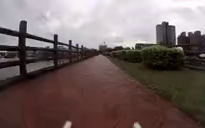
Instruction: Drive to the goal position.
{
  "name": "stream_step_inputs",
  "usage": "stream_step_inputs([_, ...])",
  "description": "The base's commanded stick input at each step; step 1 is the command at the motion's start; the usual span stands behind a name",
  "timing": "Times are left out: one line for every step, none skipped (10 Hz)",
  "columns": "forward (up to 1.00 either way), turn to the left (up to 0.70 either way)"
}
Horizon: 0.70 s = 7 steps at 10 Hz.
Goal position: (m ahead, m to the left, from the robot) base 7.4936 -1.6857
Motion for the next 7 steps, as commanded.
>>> stream_step_inputs([0.50,0.00])
stream_step_inputs([0.50,0.00])
stream_step_inputs([0.50,0.00])
stream_step_inputs([0.50,0.24])
stream_step_inputs([0.50,0.50])
stream_step_inputs([0.50,0.45])
stream_step_inputs([0.50,0.20])
